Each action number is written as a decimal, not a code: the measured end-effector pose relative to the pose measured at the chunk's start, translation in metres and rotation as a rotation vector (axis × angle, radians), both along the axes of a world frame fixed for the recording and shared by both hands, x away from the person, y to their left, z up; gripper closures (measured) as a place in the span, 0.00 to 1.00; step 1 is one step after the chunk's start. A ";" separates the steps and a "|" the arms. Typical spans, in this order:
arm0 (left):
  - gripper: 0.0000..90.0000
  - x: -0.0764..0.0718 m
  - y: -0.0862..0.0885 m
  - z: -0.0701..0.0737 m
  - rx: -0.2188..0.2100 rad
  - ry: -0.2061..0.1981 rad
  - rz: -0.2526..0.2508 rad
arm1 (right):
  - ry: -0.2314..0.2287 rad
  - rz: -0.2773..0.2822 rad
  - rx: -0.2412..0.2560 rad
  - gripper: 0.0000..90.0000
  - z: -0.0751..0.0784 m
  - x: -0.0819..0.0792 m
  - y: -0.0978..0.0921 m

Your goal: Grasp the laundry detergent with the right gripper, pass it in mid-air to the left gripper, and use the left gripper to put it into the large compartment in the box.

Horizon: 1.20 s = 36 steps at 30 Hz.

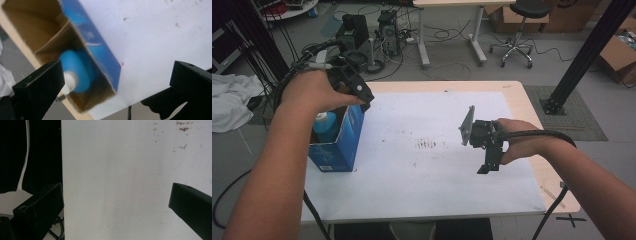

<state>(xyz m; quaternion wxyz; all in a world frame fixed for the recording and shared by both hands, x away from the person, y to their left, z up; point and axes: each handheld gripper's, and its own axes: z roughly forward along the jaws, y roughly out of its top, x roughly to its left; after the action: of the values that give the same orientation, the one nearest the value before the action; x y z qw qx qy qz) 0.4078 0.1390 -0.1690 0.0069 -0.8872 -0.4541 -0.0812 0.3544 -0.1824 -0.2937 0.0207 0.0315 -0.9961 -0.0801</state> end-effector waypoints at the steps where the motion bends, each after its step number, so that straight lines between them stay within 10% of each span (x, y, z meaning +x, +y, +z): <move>1: 0.00 -0.001 -0.003 -0.001 -0.003 -0.010 -0.031 | 0.005 0.000 -0.005 0.00 0.000 0.001 0.000; 10: 0.00 -0.008 -0.027 -0.008 -0.065 0.039 -0.325 | 0.012 0.007 -0.043 0.00 0.003 0.003 0.002; 23: 0.00 -0.032 -0.068 -0.036 -0.042 0.168 -0.705 | 0.006 -0.009 -0.074 0.00 0.010 0.004 0.001; 36: 0.00 -0.041 -0.081 -0.047 -0.037 0.209 -0.787 | 0.005 -0.011 -0.075 0.00 0.010 0.009 0.003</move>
<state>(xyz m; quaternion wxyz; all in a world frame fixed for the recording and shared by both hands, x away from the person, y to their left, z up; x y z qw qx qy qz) 0.3672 0.0578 -0.2163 0.0054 -0.9967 -0.0781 0.0212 0.3637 -0.1792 -0.2840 0.0240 0.0248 -0.9985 -0.0429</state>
